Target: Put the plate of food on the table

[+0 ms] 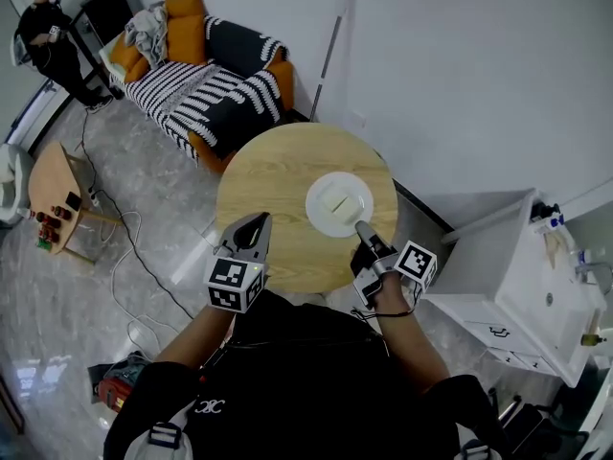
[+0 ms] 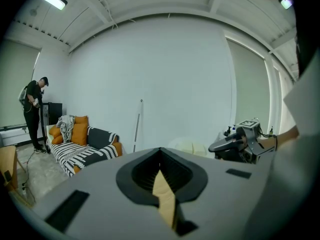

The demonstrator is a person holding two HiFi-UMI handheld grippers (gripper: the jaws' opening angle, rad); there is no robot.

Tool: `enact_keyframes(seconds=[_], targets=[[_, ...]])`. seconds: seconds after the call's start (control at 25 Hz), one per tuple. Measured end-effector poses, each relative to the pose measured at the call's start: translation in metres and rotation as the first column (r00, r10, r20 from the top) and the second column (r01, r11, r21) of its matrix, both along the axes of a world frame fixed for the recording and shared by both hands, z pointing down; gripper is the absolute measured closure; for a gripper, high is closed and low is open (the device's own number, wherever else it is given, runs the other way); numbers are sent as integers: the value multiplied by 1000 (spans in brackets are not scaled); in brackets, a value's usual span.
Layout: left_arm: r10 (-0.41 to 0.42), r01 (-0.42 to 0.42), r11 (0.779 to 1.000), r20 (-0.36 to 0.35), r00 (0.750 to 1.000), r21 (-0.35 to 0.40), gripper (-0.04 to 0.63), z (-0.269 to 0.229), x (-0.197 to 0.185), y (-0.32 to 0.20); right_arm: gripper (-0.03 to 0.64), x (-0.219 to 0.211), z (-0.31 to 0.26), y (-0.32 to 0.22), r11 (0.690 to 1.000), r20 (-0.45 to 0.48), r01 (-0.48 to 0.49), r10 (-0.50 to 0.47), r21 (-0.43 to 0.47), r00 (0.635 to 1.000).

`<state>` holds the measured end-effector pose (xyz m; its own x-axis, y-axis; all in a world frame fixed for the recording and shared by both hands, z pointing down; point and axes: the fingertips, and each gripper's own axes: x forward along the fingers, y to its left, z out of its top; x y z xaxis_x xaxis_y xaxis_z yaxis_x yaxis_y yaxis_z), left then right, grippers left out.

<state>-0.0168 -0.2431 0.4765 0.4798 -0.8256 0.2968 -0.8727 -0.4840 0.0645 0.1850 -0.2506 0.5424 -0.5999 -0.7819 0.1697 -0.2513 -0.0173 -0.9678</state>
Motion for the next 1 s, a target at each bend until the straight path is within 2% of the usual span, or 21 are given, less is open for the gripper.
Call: enact_keyframes(seconds=[0.36, 0.84, 1.0], targets=[[38, -37, 999, 39, 999, -21, 589, 1, -22, -10, 598, -15, 16, -12, 999, 0, -25, 25, 20, 1000], [44, -43, 998, 11, 999, -52, 589, 8, -57, -31, 597, -40, 47, -16, 999, 23, 4, -6, 48, 1000], [32, -32, 998, 3, 999, -53, 589, 10, -67, -37, 597, -42, 70, -17, 998, -8, 40, -40, 54, 999]])
